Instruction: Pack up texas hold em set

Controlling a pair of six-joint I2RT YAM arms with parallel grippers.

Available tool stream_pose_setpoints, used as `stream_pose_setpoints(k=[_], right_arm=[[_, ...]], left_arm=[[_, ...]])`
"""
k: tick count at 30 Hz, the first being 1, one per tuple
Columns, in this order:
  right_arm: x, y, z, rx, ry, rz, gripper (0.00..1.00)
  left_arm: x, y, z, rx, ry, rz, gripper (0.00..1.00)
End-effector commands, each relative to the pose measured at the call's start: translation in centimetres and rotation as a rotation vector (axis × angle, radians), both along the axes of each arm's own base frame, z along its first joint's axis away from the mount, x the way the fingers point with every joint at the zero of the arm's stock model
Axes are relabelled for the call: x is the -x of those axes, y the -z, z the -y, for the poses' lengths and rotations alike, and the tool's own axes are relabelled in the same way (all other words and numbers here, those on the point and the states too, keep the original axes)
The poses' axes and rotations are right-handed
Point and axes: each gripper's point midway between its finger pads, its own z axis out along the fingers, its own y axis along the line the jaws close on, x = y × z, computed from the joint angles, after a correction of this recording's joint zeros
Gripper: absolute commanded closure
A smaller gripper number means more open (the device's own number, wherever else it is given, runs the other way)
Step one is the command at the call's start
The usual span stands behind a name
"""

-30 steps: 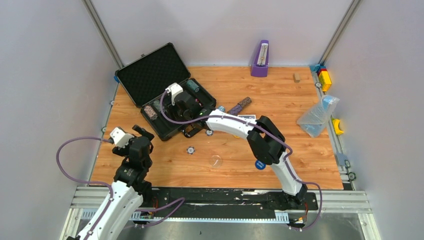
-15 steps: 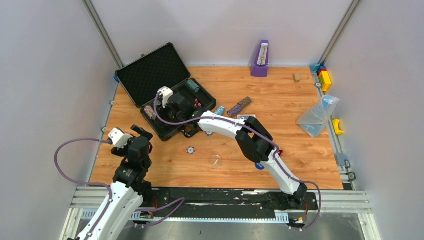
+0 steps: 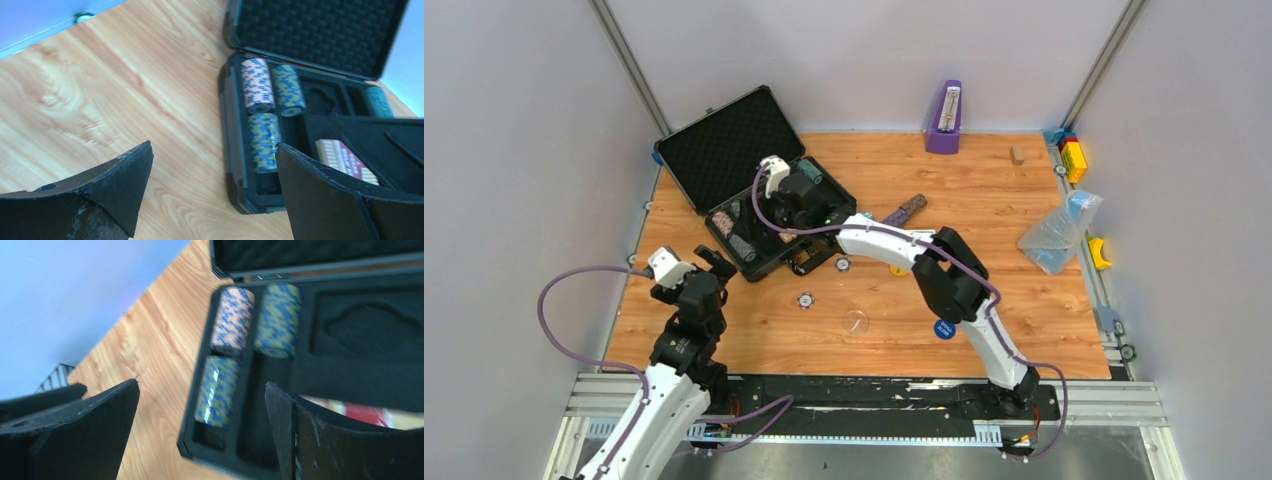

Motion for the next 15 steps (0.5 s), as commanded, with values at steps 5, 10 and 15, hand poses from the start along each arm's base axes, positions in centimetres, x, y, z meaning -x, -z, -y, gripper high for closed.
stream_pose_setpoints(k=[5, 10, 15], right_arm=[[-0.2, -10.3, 11.4, 0.012, 0.323, 0.255, 0.00], [2.3, -6.9, 19.4, 0.192, 0.455, 0.226, 0.00], [4.5, -3.9, 26.5, 0.305, 0.565, 0.253, 0.00]], left_arm=[[-2.9, -2.5, 5.0, -0.026, 0.312, 0.085, 0.00], [-3.5, -1.2, 5.2, -0.021, 0.304, 0.011, 0.00], [-5.3, 0.0, 8.2, -0.025, 0.455, -0.062, 0.10]])
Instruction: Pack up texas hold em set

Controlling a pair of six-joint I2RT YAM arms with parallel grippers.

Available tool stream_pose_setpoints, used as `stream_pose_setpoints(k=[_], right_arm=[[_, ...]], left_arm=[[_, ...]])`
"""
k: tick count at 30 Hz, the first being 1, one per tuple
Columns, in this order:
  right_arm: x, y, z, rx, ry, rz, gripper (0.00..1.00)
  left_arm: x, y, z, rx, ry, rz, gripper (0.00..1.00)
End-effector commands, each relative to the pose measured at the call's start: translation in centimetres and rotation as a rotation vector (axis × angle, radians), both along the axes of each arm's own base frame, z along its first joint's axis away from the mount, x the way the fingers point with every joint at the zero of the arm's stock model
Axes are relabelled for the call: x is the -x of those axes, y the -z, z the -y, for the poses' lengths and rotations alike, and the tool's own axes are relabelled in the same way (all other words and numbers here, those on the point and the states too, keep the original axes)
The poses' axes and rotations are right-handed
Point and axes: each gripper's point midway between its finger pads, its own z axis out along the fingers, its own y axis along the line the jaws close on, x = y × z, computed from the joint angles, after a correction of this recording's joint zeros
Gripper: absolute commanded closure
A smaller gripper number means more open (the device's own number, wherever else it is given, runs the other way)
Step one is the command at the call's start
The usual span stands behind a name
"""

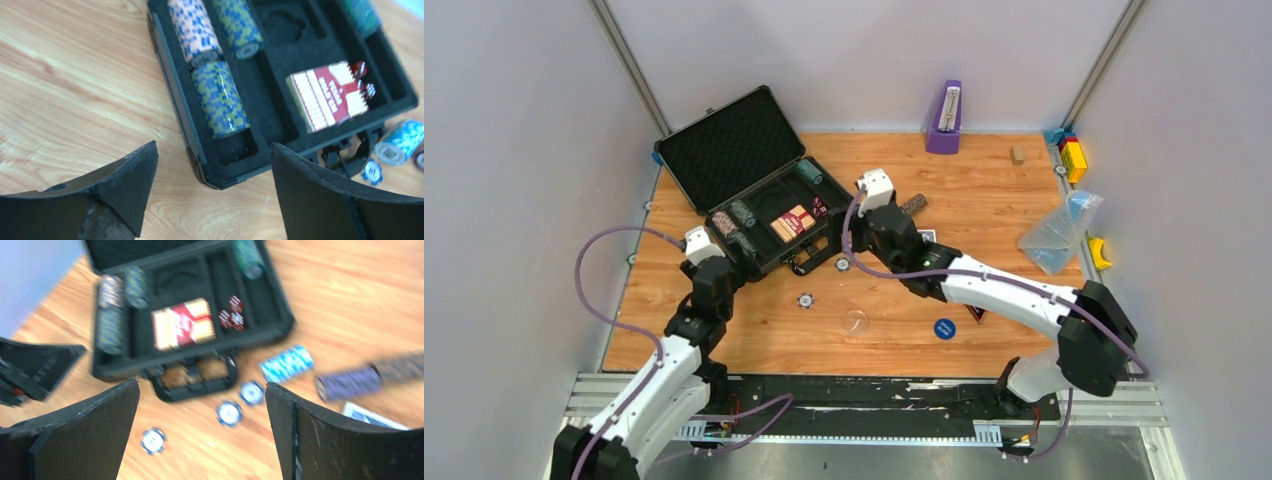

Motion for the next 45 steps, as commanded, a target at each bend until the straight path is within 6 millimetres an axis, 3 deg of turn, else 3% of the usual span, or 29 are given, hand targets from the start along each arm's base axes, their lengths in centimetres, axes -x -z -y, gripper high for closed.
stream_pose_setpoints(k=[1, 6, 10, 12, 22, 24, 25, 27, 29, 33, 36, 38, 41, 45], right_arm=[[0.7, 3.6, 6.7, 0.148, 0.174, 0.019, 0.00], [2.1, 5.1, 9.0, 0.157, 0.195, 0.006, 0.00], [2.6, 6.5, 9.8, 0.147, 0.207, 0.005, 0.00], [2.6, 6.8, 10.1, 0.129, 0.219, 0.017, 0.00], [2.6, 8.6, 10.6, 0.075, 0.250, 0.038, 0.00], [2.7, 8.7, 10.6, 0.070, 0.247, 0.036, 0.00], [2.8, 8.7, 10.7, 0.068, 0.248, 0.037, 0.00], [2.8, 8.6, 10.8, 0.062, 0.253, 0.040, 0.00], [2.9, 8.5, 10.8, 0.053, 0.248, 0.044, 0.00], [3.3, 8.2, 10.8, 0.040, 0.222, 0.058, 0.00], [3.6, 8.0, 10.6, 0.035, 0.197, 0.064, 0.00], [3.6, 7.9, 10.7, 0.032, 0.195, 0.068, 0.00], [3.7, 7.9, 10.6, 0.032, 0.189, 0.069, 0.00], [3.7, 7.8, 10.6, 0.035, 0.188, 0.081, 0.00]], left_arm=[[-2.3, -1.6, 2.7, 0.008, 0.130, 0.013, 0.14], [-3.2, -0.5, 3.5, -0.021, 0.167, -0.056, 0.64], [-3.7, -0.2, 4.3, -0.026, 0.212, -0.063, 0.90], [-3.9, -0.1, 4.6, -0.024, 0.231, -0.062, 0.96], [-5.1, 2.4, 3.5, -0.031, 0.120, -0.167, 1.00], [-4.8, 3.2, 1.4, -0.019, -0.043, -0.197, 0.96], [-3.6, 4.1, -1.2, -0.048, -0.178, -0.245, 0.89], [-3.0, 5.5, -3.3, 0.066, -0.315, -0.275, 0.85], [-3.0, 6.6, -3.6, 0.147, -0.333, -0.297, 0.81], [-5.0, 5.3, -1.5, 0.116, -0.130, -0.288, 0.89], [-6.1, 3.2, 2.9, 0.091, 0.209, -0.239, 0.93], [-5.8, 2.4, 4.2, 0.074, 0.316, -0.214, 0.89], [-5.8, 1.8, 3.4, 0.083, 0.262, -0.162, 0.86], [-5.8, 2.7, 0.4, 0.099, 0.042, -0.147, 0.86]])
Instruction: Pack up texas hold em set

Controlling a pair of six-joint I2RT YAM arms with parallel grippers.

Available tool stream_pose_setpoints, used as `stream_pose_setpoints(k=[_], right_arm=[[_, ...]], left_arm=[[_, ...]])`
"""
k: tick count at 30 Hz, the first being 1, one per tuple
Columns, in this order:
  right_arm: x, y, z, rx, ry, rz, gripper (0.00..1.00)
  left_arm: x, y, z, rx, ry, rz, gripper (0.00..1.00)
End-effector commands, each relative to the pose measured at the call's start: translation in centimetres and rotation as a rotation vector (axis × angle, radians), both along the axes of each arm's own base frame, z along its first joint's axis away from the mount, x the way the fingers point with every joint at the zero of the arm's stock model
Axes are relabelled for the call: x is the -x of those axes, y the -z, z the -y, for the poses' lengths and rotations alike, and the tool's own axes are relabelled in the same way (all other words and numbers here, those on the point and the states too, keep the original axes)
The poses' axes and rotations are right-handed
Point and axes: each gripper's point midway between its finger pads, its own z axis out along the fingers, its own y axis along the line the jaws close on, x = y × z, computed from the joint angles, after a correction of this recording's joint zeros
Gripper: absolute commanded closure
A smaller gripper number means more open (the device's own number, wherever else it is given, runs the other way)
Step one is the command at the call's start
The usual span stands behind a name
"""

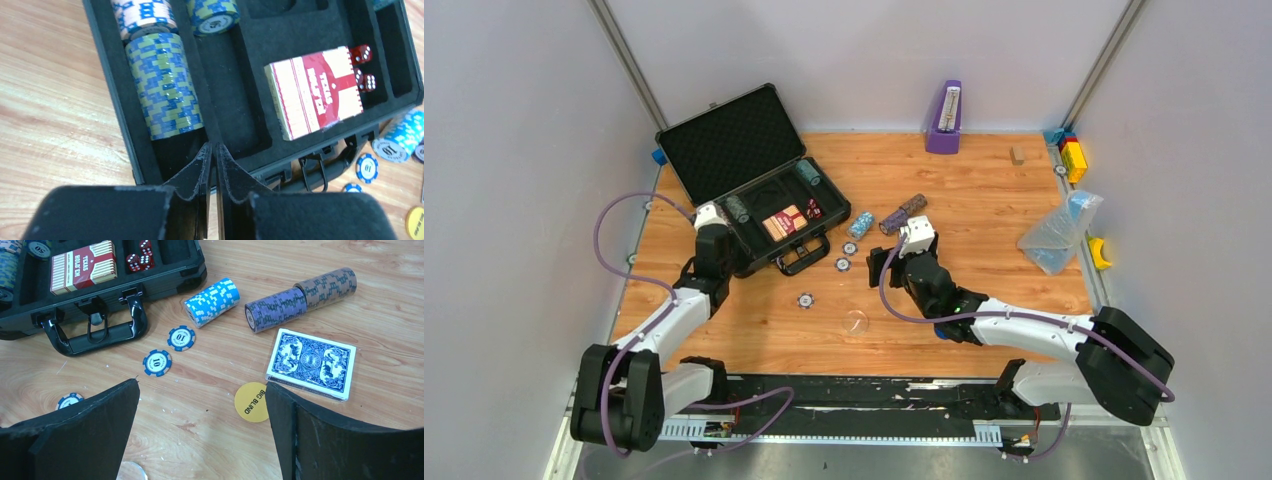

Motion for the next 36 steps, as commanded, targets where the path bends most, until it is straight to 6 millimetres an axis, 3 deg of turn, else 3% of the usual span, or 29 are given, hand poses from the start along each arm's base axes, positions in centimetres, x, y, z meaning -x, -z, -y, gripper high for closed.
stream_pose_setpoints(k=[1, 4, 8, 11, 14, 17, 19, 23, 25, 27, 31, 36], right_arm=[[-0.1, -1.9, -0.5, -0.051, -0.014, 0.051, 0.00], [-0.1, -1.9, -0.5, -0.052, -0.013, 0.053, 0.00], [-0.1, -1.8, -0.2, -0.048, -0.001, 0.056, 0.00], [-0.2, -1.9, -0.2, -0.050, -0.003, 0.060, 0.00], [-0.2, -1.8, -0.1, -0.039, 0.004, 0.063, 0.00], [-0.5, -1.7, 0.4, -0.021, 0.034, 0.062, 0.00], [-0.6, -1.7, 0.6, -0.018, 0.048, 0.059, 0.00], [-0.6, -1.6, 0.5, -0.018, 0.054, 0.050, 0.00], [-0.7, -1.7, 0.6, -0.023, 0.063, 0.051, 0.00], [-0.7, -1.6, 0.6, -0.027, 0.066, 0.049, 0.00], [-0.6, -1.4, 0.5, -0.025, 0.062, 0.041, 0.00], [-0.8, -1.6, 0.8, -0.026, 0.084, 0.046, 0.00]], left_arm=[[-0.8, -0.8, -2.5, -0.018, -0.167, 0.065, 0.88], [-2.1, -1.1, -3.1, -0.057, -0.201, 0.024, 0.92], [-1.9, 1.6, -4.4, -0.129, -0.264, -0.130, 1.00], [-2.3, 1.9, -4.3, -0.150, -0.243, -0.180, 1.00], [-3.6, -0.3, -2.0, -0.123, -0.083, -0.144, 1.00], [-2.8, -2.4, -1.2, -0.074, -0.059, -0.104, 0.97], [-1.4, -3.6, -0.5, -0.017, -0.052, -0.075, 0.92], [3.3, -5.1, 1.4, 0.074, 0.052, -0.071, 0.63], [5.8, -4.8, 1.8, 0.102, 0.080, -0.112, 0.20], [7.8, -4.7, 2.7, 0.149, 0.116, -0.140, 0.03], [9.4, -4.6, 5.3, 0.236, 0.192, -0.157, 0.00], [9.8, -3.7, 6.6, 0.212, 0.220, -0.217, 0.00]])
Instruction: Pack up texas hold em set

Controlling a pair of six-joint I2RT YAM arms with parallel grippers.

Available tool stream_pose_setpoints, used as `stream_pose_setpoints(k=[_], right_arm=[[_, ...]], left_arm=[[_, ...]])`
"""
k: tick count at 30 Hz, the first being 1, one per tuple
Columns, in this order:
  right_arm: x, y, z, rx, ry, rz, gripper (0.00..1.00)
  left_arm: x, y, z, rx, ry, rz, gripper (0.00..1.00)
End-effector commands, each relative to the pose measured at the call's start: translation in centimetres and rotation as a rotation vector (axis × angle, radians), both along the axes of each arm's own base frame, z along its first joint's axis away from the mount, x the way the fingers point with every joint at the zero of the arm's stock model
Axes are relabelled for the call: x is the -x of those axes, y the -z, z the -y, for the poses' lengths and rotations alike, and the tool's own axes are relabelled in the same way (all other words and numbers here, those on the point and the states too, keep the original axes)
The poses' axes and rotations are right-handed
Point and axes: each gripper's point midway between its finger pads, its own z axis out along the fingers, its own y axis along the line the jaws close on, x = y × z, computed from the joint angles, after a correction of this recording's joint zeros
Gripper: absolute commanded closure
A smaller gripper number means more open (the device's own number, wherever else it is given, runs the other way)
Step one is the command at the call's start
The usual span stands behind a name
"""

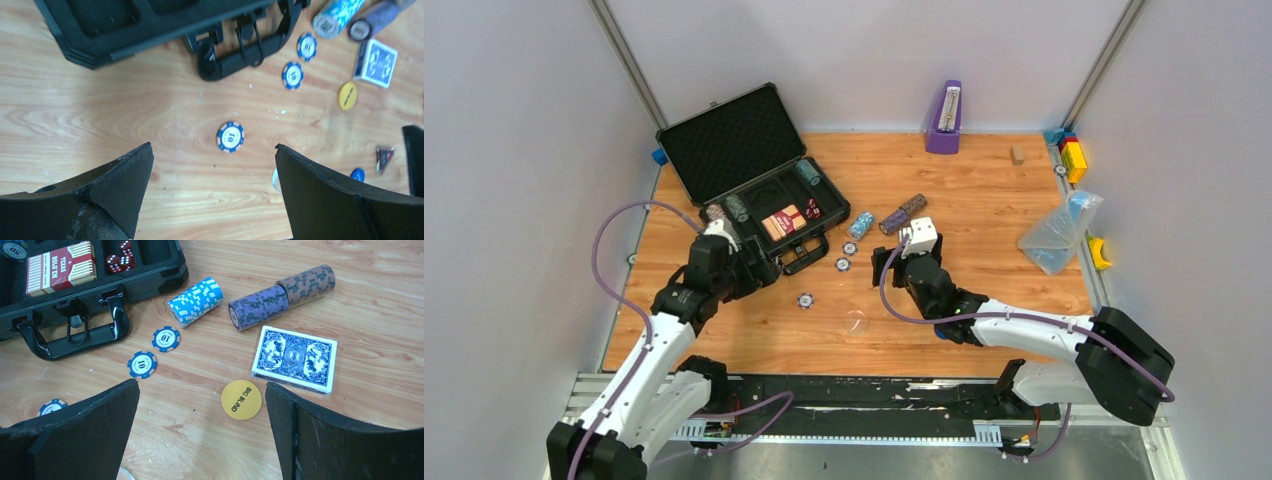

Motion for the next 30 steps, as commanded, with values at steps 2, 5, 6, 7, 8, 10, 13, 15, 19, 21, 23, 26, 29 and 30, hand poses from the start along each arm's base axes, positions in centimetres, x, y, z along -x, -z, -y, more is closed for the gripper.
stream_pose_setpoints(k=[2, 5, 6, 7, 8, 10, 13, 15, 19, 21, 23, 26, 29, 30], right_arm=[[-0.7, -2.0, 0.1, -0.046, 0.056, 0.042, 0.00], [-1.1, -2.1, 0.3, -0.013, 0.079, 0.052, 0.00], [-1.2, -2.0, 0.2, -0.002, 0.081, 0.049, 0.00], [-1.3, -1.9, 0.1, 0.007, 0.084, 0.045, 0.00], [-1.3, -1.6, 0.0, 0.016, 0.085, 0.040, 0.00], [-1.3, -1.4, -0.1, 0.027, 0.087, 0.036, 0.00], [-1.3, -1.4, 0.0, 0.035, 0.100, 0.037, 0.00], [-1.3, -1.4, 0.2, 0.035, 0.108, 0.039, 0.00], [-1.1, -1.7, 0.4, 0.025, 0.106, 0.046, 0.00], [-1.1, -1.7, 0.3, 0.022, 0.102, 0.046, 0.00], [-1.0, -1.7, 0.3, 0.022, 0.101, 0.046, 0.00], [-1.1, -1.7, 0.3, 0.025, 0.102, 0.044, 0.01], [-1.1, -1.7, 0.3, 0.023, 0.105, 0.043, 0.01], [-1.1, -1.7, 0.4, 0.020, 0.104, 0.043, 0.01]], left_arm=[[0.9, 1.1, 2.1, 0.003, 0.041, -0.075, 0.00], [0.8, 1.7, 2.8, -0.046, 0.050, -0.080, 0.00], [1.0, 2.1, 3.5, -0.069, 0.076, -0.096, 0.00], [0.8, 2.4, 3.3, -0.106, 0.064, -0.097, 0.00], [1.0, 2.8, 4.1, -0.137, 0.095, -0.116, 0.00], [0.8, 3.5, 4.7, -0.226, 0.128, -0.133, 0.00], [0.9, 4.4, 6.2, -0.318, 0.225, -0.169, 0.00], [0.9, 5.6, 7.1, -0.373, 0.265, -0.204, 0.00], [0.6, 6.9, 8.5, -0.398, 0.301, -0.241, 0.00], [0.6, 7.6, 9.2, -0.395, 0.324, -0.259, 0.02], [0.6, 8.2, 9.6, -0.398, 0.341, -0.277, 0.05], [0.7, 8.9, 9.4, -0.433, 0.327, -0.303, 0.08], [0.5, 9.3, 9.4, -0.449, 0.319, -0.318, 0.14], [0.5, 9.4, 9.4, -0.450, 0.317, -0.321, 0.15]])
